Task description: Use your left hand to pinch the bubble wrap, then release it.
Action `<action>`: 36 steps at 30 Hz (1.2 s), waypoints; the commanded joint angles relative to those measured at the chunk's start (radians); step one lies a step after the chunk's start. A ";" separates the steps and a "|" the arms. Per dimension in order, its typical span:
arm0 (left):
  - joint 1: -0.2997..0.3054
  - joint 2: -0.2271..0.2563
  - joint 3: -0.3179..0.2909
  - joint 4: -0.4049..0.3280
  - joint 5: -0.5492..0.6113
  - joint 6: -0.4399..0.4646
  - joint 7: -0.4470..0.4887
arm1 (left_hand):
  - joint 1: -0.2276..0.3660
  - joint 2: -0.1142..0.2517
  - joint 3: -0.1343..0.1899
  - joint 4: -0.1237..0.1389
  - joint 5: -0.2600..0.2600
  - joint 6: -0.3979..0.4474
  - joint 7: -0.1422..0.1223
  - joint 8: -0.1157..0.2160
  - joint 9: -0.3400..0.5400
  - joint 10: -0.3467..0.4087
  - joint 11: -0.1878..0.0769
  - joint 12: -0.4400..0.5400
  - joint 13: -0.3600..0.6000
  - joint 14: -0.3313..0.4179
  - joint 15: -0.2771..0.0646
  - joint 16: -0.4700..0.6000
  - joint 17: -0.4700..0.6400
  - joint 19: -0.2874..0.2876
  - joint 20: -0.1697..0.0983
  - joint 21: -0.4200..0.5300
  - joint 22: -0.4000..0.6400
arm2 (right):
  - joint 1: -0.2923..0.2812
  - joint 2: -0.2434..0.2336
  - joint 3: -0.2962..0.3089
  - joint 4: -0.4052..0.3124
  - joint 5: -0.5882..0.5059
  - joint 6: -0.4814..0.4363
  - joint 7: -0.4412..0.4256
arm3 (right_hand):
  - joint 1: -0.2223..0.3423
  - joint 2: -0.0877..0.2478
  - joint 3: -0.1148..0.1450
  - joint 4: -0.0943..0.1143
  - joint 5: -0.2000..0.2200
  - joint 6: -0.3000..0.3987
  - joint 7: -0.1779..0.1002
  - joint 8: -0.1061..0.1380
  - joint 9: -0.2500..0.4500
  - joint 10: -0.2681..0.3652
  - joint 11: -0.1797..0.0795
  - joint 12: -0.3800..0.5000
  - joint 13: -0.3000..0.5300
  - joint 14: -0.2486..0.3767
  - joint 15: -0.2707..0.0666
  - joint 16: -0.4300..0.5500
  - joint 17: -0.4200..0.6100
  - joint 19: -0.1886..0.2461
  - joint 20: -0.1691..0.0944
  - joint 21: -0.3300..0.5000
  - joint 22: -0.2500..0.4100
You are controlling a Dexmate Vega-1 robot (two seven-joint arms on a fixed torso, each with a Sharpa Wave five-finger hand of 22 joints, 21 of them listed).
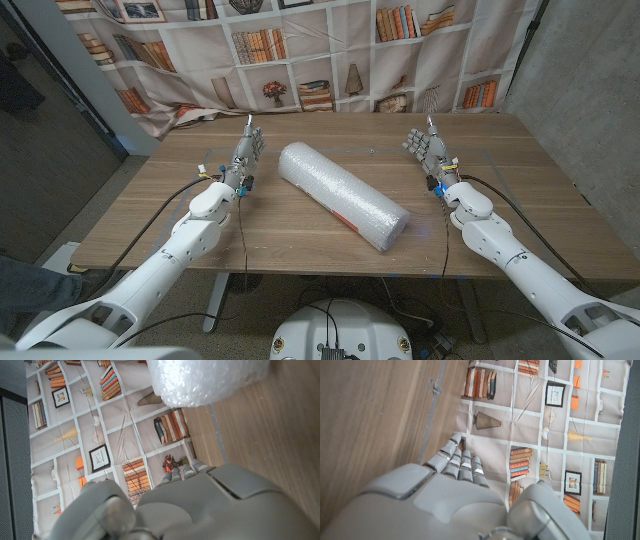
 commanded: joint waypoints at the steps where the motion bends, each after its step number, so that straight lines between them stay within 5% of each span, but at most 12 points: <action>1: 0.037 0.040 -0.024 -0.048 -0.022 0.000 -0.023 | 0.024 0.005 0.000 -0.007 0.000 -0.122 0.009 0.007 0.001 -0.029 0.004 0.008 0.004 -0.014 0.006 0.009 0.003 0.006 -0.021 0.006 0.002 | -0.056 0.018 0.001 -0.050 0.001 0.024 -0.041 | 0.013 0.003 0.002 -0.009 0.006 0.002 0.023 0.004 0.004 -0.007 0.005 0.005 0.004 0.001 0.002 0.005 0.003 0.005 -0.046 0.003 0.004; 9: 0.032 0.062 -0.022 -0.055 -0.004 -0.008 -0.041 | 0.067 0.011 0.009 -0.026 -0.012 -0.062 0.011 0.018 0.001 0.036 0.005 0.017 0.004 0.044 0.008 0.015 0.002 0.060 -0.008 0.011 0.002 | -0.073 -0.008 -0.006 -0.100 -0.023 -0.005 -0.066 | 0.020 0.007 0.005 -0.013 0.006 -0.004 0.021 0.002 0.004 -0.016 0.008 0.002 0.004 -0.012 0.006 0.000 0.003 -0.010 -0.042 -0.006 0.004; 19: -0.008 0.047 -0.004 0.028 0.046 -0.117 -0.103 | 0.101 0.012 0.013 -0.042 -0.023 -0.001 0.004 0.027 0.001 0.094 0.003 0.023 0.003 0.100 0.006 0.020 0.001 0.108 -0.003 0.014 0.001 | -0.096 -0.006 -0.007 -0.138 -0.042 -0.012 -0.115 | 0.023 0.008 0.005 -0.015 0.005 -0.004 0.020 0.001 0.004 -0.016 0.008 0.002 0.004 -0.013 0.007 0.001 0.003 -0.012 -0.040 -0.008 0.004; 31: -0.046 0.049 0.038 0.046 0.201 -0.205 -0.044 | 0.128 0.012 0.015 -0.054 -0.032 0.046 -0.020 0.033 0.001 0.135 -0.013 0.025 0.004 0.134 -0.010 0.019 0.001 0.126 0.011 0.009 0.001 | -0.103 -0.004 -0.007 -0.159 -0.065 -0.017 -0.155 | 0.035 0.015 0.011 -0.021 0.005 0.002 0.017 0.004 0.004 -0.008 0.009 0.006 0.004 -0.006 0.010 0.004 0.003 -0.006 -0.035 -0.008 0.004; 34: -0.051 0.043 0.043 0.054 0.216 -0.230 -0.041 | 0.138 0.013 0.017 -0.059 -0.036 0.061 -0.022 0.035 0.001 0.152 -0.011 0.027 0.004 0.141 -0.017 0.017 0.001 0.141 0.010 0.010 0.001 | -0.108 -0.007 -0.006 -0.167 -0.066 -0.024 -0.163 | 0.037 0.016 0.012 -0.022 0.004 0.003 0.016 0.005 0.004 -0.007 0.010 0.006 0.004 -0.005 0.010 0.004 0.003 -0.006 -0.033 -0.008 0.005; 36: -0.046 0.046 0.044 0.047 0.251 -0.255 -0.015 | 0.156 0.012 0.018 -0.067 -0.041 0.084 -0.027 0.035 0.001 0.179 -0.020 0.029 0.004 0.163 -0.026 0.018 0.000 0.170 -0.015 0.013 0.001 | -0.109 -0.008 -0.006 -0.172 -0.067 -0.032 -0.169 | 0.038 0.016 0.012 -0.022 0.004 0.004 0.015 0.005 0.004 -0.006 0.010 0.006 0.004 -0.005 0.010 0.004 0.003 -0.006 -0.033 -0.009 0.005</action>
